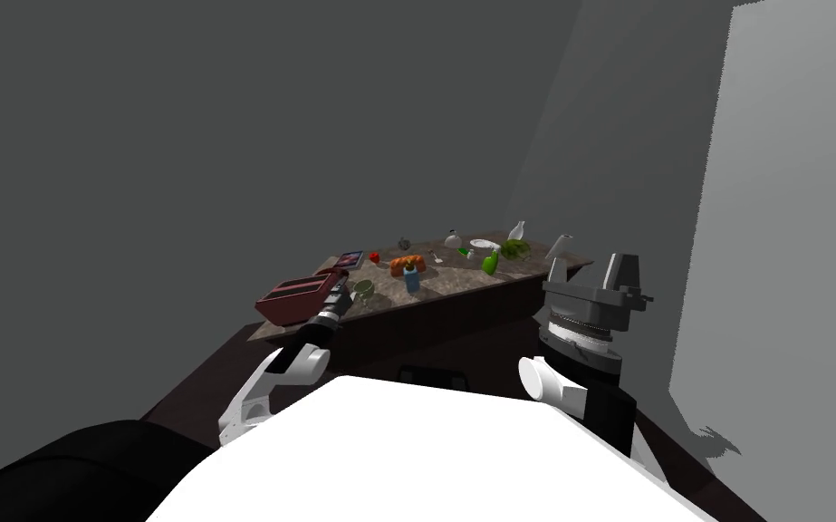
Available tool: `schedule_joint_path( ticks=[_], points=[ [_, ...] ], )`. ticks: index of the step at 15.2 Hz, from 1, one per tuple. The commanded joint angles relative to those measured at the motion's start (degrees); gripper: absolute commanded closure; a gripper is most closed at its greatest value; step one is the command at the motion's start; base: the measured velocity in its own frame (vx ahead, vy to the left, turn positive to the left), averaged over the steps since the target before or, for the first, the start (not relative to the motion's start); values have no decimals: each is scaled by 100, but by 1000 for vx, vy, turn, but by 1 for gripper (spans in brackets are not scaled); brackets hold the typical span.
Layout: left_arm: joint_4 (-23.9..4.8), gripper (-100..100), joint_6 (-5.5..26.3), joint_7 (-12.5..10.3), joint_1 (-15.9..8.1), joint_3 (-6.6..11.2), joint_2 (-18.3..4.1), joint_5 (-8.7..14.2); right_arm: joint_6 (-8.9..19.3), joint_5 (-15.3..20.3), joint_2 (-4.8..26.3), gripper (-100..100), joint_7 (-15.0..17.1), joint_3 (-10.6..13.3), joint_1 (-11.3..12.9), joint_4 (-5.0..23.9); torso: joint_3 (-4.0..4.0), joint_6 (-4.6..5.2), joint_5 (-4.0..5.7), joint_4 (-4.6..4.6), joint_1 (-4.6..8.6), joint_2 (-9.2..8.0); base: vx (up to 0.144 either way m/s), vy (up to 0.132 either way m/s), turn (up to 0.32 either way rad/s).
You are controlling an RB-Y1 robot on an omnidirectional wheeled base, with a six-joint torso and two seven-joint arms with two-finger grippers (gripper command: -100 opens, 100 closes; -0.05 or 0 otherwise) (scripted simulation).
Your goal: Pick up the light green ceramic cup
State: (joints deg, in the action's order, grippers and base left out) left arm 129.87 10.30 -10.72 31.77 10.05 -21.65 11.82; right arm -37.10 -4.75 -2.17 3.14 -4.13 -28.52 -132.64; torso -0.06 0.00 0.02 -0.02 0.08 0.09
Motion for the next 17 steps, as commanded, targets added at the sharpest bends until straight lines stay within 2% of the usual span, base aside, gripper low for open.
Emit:
schedule_joint_path(
  ticks=[1,3,4,6,7,9,10,12,13,15,16,17],
  points=[
    [-26,-100,286,-164,17,122,-138,120,0,0,0,0,0,0,0,0,0,0,0,0,0,0,28,-25,-72],
    [-26,-100,406,-164,17,122,-138,120,0,0,0,0,0,0,0,0,-1,1,1,0,2,2,24,-22,-58],
    [-52,-100,603,-302,35,223,-249,221,0,0,0,0,0,0,0,0,0,0,0,0,1,0,21,-23,-87],
    [-52,-100,728,-302,35,223,-249,221,0,0,0,0,0,0,0,0,0,1,1,0,2,0,23,-21,-63],
    [-78,-100,898,-441,53,325,-358,324,0,0,0,0,0,0,0,0,0,0,0,0,1,-1,28,-27,-76],
    [-78,-100,1054,-441,53,325,-358,324,0,0,0,0,0,0,0,0,-1,1,1,0,4,2,28,-23,-56],
    [-104,-100,1202,-581,72,427,-464,427,0,0,0,0,0,0,0,0,-1,0,1,0,2,1,26,-25,-97],
    [-104,-100,1381,-581,72,427,-464,427,0,0,0,0,0,0,0,0,-1,1,1,0,3,2,28,-19,-57],
    [-130,-100,1551,-720,90,529,-568,530,0,0,0,0,0,0,0,0,-1,-1,0,0,1,1,26,-18,-81],
    [-130,-100,1708,-720,90,529,-568,530,0,0,0,0,0,0,0,0,-1,1,0,0,2,2,28,-18,-55],
    [-157,-100,1905,-858,109,629,-668,632,0,0,0,0,0,0,0,0,0,0,0,0,0,1,22,-22,-87],
    [-157,-100,2005,-858,109,629,-668,632,0,0,0,0,0,0,0,0,0,2,0,0,0,1,27,-21,-92]
  ],
)
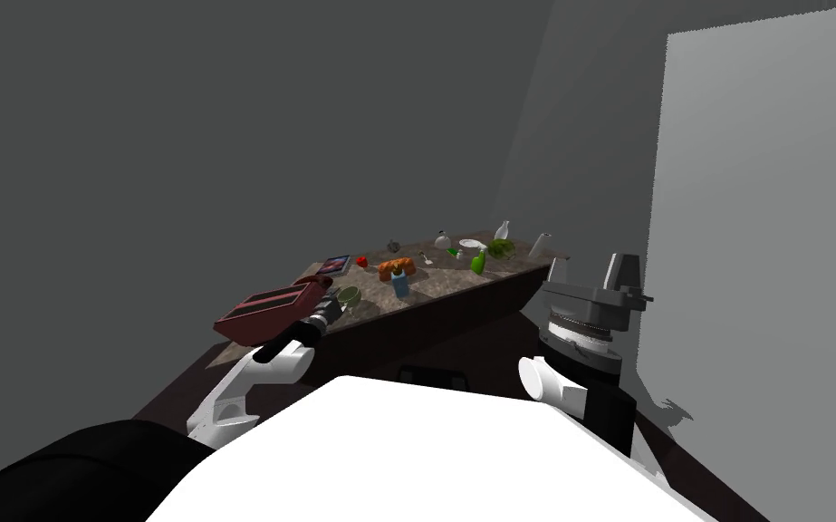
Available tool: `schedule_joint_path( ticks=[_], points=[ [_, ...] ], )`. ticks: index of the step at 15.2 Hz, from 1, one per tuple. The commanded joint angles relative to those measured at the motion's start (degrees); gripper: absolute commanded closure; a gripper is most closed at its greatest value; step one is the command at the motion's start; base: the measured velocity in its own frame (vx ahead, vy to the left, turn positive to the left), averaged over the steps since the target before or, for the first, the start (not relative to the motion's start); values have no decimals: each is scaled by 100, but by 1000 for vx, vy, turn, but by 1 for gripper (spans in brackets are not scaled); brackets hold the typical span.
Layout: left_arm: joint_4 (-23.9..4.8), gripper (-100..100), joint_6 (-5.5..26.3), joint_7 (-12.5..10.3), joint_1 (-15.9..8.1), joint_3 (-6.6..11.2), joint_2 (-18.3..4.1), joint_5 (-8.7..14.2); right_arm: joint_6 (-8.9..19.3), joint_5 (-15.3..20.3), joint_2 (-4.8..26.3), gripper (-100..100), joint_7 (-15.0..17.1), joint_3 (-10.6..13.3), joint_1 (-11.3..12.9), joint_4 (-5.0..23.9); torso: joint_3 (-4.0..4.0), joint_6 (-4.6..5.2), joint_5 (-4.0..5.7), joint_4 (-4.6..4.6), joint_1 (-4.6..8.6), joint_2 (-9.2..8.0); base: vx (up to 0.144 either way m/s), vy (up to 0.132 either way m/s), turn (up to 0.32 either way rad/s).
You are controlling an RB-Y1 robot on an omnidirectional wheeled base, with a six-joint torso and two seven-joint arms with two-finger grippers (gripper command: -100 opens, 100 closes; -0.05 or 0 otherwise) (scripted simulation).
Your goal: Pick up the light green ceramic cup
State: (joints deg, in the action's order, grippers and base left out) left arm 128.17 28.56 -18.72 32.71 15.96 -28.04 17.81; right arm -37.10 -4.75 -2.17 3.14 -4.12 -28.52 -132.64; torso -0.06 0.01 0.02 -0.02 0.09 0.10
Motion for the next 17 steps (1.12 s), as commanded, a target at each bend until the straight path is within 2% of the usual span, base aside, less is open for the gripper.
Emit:
schedule_joint_path(
  ticks=[1,2,4,5,7,8,10,11,12,13,14,17],
  points=[
    [14,-100,207,-58,15,38,-30,33,0,0,0,0,0,0,0,0,0,0,0,0,0,0,23,-14,-24],
    [-13,-100,380,-195,34,138,-127,135,0,0,0,0,0,0,0,0,1,-2,0,0,-1,-1,33,-26,-65],
    [-13,-100,531,-195,34,138,-127,135,0,0,0,0,0,0,0,0,-1,0,1,0,3,2,29,-22,-65],
    [-40,-100,725,-330,52,236,-220,236,0,0,0,0,0,0,0,0,0,-1,0,0,1,0,30,-23,-73],
    [-40,-100,851,-330,52,236,-220,236,0,0,0,0,0,0,0,0,-1,0,0,0,2,1,27,-19,-55],
    [-67,-100,1046,-463,70,333,-310,335,0,0,0,0,0,0,0,0,0,-1,0,0,0,0,28,-18,-68],
    [-67,-100,1165,-463,70,333,-310,335,0,0,0,0,0,0,0,0,0,0,0,0,0,1,26,-17,-59],
    [-93,-100,1360,-593,88,427,-397,432,0,0,0,0,0,0,0,0,0,-1,0,0,0,-1,25,-19,-88],
    [-93,-100,1467,-593,88,427,-397,432,0,0,0,0,0,0,0,0,0,1,0,0,0,-1,30,-19,-83],
    [-93,-100,1474,-593,88,427,-397,432,0,0,0,0,0,0,0,0,0,0,0,0,0,1,22,-12,-26],
    [-120,-100,1701,-719,106,519,-479,527,0,0,0,0,0,0,0,0,0,-1,0,0,-1,-1,25,-15,-68],
    [-145,-100,2063,-841,122,608,-558,618,0,0,0,0,0,0,0,0,-1,0,0,0,0,2,36,-18,-89]
  ],
)
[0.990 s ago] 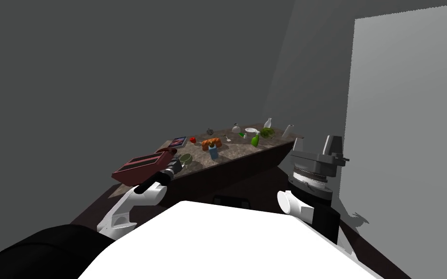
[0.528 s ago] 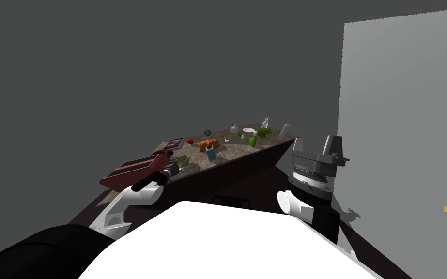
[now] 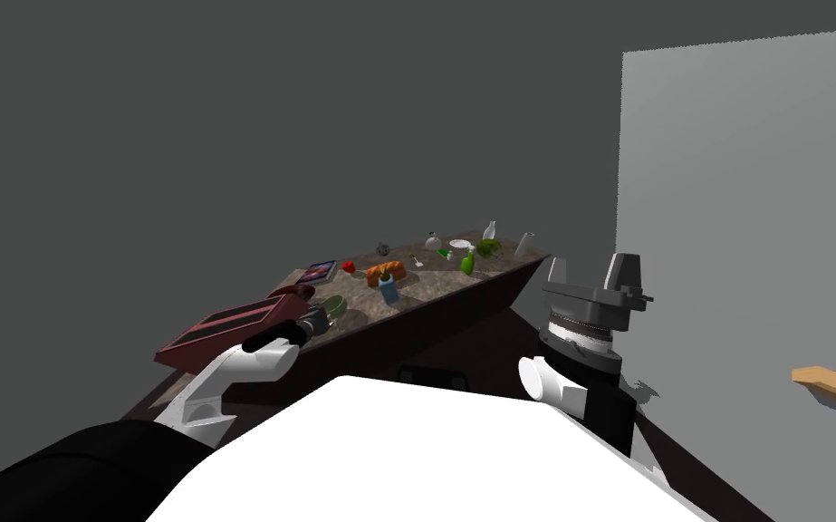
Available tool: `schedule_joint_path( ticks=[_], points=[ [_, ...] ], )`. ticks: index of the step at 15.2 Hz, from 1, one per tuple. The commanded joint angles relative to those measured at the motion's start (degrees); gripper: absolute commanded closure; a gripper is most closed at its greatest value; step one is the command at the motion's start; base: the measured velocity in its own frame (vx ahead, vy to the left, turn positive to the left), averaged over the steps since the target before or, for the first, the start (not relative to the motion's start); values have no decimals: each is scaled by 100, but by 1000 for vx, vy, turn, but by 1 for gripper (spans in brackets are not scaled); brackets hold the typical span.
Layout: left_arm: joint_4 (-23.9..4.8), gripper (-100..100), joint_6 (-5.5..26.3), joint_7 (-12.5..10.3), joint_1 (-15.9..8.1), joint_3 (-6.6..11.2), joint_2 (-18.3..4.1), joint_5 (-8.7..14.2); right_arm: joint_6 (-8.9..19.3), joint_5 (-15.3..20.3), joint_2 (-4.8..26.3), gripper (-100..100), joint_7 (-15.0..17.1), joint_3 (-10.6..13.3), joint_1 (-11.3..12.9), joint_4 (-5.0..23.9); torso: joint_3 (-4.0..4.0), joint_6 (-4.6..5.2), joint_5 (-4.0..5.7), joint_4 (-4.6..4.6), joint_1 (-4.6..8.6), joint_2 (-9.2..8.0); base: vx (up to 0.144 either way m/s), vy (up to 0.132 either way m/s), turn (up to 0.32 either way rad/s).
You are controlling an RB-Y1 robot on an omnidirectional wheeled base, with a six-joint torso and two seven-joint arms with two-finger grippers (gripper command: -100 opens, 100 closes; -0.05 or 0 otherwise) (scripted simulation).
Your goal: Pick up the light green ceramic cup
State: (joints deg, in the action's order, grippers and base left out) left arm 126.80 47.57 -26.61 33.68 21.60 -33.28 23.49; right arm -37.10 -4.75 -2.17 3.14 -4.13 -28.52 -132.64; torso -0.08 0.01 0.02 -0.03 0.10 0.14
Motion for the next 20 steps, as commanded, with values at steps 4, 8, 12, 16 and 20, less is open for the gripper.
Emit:
schedule_joint_path(
  ticks=[4,8,12,16,20],
  points=[
    [-59,-100,605,-281,57,211,-178,222,0,0,0,0,0,0,0,0,2,-1,0,1,1,-3,31,-19,-68],
    [-105,-100,1110,-488,86,363,-304,377,0,0,0,0,0,0,0,0,-1,0,0,0,0,1,39,-17,-79],
    [-126,-100,1439,-582,99,432,-360,447,0,0,0,0,0,0,0,0,2,-1,0,1,-3,-5,27,-8,-47],
    [-166,-100,1838,-746,121,553,-457,570,0,0,0,0,0,0,0,0,2,-1,-1,1,-4,-3,30,-7,-65],
    [-215,-100,2286,-928,150,686,-561,707,0,0,0,0,0,0,0,0,2,-1,-1,1,-5,-3,32,-4,-59]
  ],
)
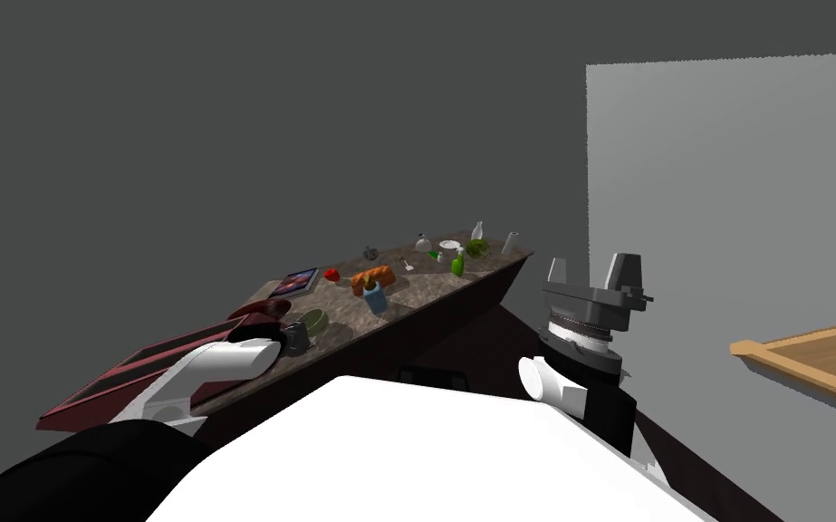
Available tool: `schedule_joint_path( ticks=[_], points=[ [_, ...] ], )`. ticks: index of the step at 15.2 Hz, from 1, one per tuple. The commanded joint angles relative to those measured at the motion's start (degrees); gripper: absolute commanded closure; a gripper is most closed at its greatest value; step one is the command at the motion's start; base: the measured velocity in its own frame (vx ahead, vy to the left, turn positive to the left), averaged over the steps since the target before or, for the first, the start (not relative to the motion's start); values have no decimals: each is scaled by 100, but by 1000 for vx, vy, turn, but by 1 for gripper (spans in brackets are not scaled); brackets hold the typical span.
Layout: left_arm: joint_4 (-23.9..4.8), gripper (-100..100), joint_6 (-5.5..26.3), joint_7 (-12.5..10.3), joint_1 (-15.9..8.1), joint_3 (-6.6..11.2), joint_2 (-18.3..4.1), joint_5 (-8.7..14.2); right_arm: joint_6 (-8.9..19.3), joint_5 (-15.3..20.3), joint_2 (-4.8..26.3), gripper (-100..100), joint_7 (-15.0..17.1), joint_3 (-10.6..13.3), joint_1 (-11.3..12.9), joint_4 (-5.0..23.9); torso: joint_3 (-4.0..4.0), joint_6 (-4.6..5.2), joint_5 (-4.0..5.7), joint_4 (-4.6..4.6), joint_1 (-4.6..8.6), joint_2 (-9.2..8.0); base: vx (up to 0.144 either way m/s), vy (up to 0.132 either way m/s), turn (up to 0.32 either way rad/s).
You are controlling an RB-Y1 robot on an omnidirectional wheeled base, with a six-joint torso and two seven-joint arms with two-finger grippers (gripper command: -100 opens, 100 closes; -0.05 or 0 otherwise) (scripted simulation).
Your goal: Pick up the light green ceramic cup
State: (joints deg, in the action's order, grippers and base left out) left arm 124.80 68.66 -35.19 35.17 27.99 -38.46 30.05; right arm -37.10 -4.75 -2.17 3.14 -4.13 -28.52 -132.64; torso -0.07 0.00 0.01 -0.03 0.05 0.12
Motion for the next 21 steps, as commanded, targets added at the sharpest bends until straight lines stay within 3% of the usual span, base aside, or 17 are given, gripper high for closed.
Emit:
schedule_joint_path(
  ticks=[1,4,10,11,12,16,19,21],
  points=[
    [-15,-100,177,-71,1,47,-42,51,0,0,0,0,0,0,0,0,0,0,0,0,0,0,30,-1,-47],
    [-47,-100,415,-165,23,108,-89,123,0,0,0,0,0,0,0,0,2,-1,0,1,-1,-3,21,-1,-42],
    [-551,-100,12,60,-164,-50,49,-38,0,0,0,0,0,0,0,0,5,-2,-2,2,-7,-9,11,7,-23],
    [-433,-100,97,13,-119,-14,24,-4,0,0,0,0,0,0,0,0,5,-1,-3,2,-6,-9,7,5,-9],
    [-454,100,75,24,-127,-24,31,-14,0,0,0,0,0,0,0,0,6,-2,-2,2,-5,-10,0,0,0],
    [-462,100,81,12,-122,-19,35,-15,0,0,0,0,0,0,0,0,9,7,1,5,-1,-14,0,0,6],
    [-155,100,279,-96,-26,65,-57,80,0,0,0,0,0,0,0,0,15,5,3,11,5,-22,-9,-7,23],
    [-189,100,255,-81,-46,43,-49,56,0,0,0,0,0,0,0,0,20,4,5,13,10,-27,-10,-9,15]
  ],
)
